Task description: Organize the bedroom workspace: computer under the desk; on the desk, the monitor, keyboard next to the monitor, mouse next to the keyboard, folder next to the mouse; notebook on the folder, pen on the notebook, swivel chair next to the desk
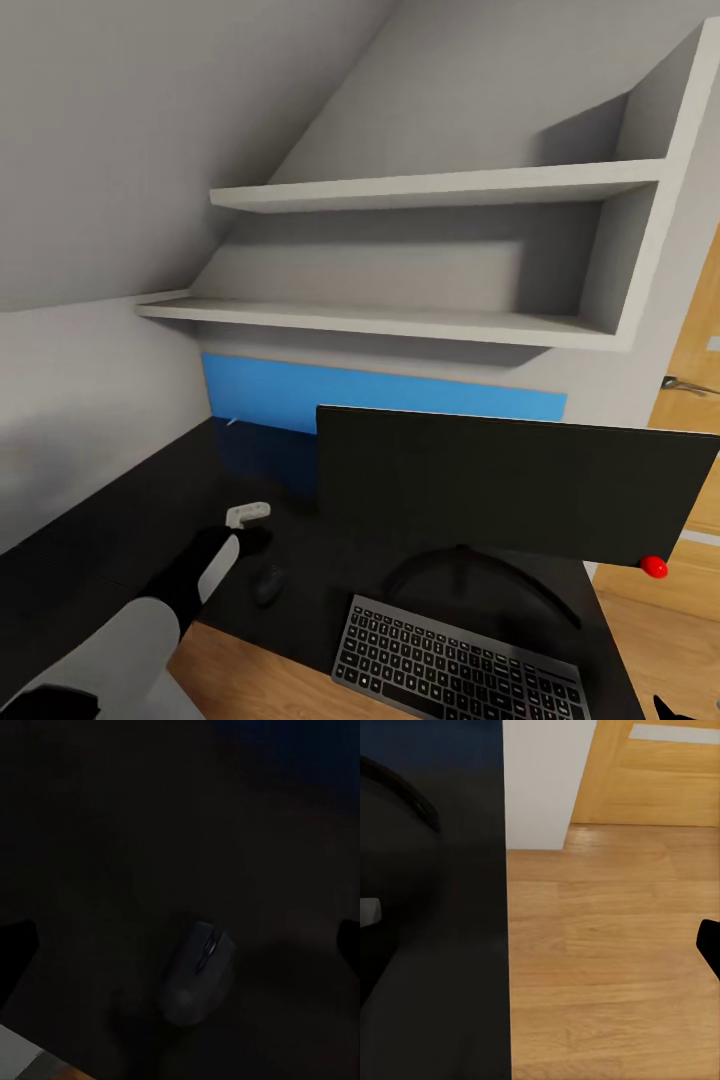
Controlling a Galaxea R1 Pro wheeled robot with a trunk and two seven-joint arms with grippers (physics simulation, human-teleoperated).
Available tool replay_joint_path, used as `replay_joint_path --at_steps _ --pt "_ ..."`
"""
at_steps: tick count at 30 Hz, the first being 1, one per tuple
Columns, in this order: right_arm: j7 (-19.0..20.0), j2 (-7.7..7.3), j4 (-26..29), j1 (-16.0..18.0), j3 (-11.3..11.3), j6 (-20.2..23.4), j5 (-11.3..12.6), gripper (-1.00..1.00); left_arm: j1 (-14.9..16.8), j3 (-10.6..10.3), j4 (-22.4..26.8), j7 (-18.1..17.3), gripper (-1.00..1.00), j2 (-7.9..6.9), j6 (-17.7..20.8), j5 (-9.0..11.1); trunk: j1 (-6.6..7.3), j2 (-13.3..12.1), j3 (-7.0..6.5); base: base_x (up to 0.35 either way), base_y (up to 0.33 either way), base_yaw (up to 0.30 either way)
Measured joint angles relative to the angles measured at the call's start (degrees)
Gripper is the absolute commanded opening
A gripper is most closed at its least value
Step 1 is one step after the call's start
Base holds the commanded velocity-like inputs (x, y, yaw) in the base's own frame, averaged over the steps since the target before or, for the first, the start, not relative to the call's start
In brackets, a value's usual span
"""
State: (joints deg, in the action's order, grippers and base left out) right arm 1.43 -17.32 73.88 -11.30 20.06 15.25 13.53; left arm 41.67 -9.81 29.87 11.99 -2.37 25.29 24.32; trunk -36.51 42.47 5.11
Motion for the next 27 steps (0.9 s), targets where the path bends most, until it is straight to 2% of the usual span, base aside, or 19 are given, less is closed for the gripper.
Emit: replay_joint_path --at_steps 4,6,14,18,27 --pt "0.0 0.0 0.0 0.0 0.0 0.0 0.0 1.0 0.1 2.0 0.1 -0.6 1.0 0.04 0.4 0.4 -0.43 0.8 0.35 0.0 0.0 0.0" --pt "0.0 0.0 0.0 0.0 0.0 0.0 0.0 1.0 0.2 2.4 0.1 -0.9 1.0 0.1 0.6 0.4 -0.87 1.6 0.71 0.0 0.0 0.0" --pt "0.0 0.01 0.1 -0.2 0.0 0.0 0.0 1.0 0.7 2.4 -0.8 -2.8 1.0 0.19 0.8 0.2 -2.63 4.8 2.16 0.0 0.0 0.0" --pt "0.0 0.08 0.2 -0.5 0.0 0.0 0.0 1.0 2.7 2.3 -2.7 -4.0 1.0 0.13 2.5 0.0 -3.51 6.4 2.87 0.0 0.0 0.0" --pt "-0.1 0.4 0.4 -0.9 0.0 -0.1 0.0 1.0 4.4 2.0 -6.0 -4.5 1.0 0.36 3.2 -0.5 -5.49 10.0 4.5 0.0 0.0 0.0"
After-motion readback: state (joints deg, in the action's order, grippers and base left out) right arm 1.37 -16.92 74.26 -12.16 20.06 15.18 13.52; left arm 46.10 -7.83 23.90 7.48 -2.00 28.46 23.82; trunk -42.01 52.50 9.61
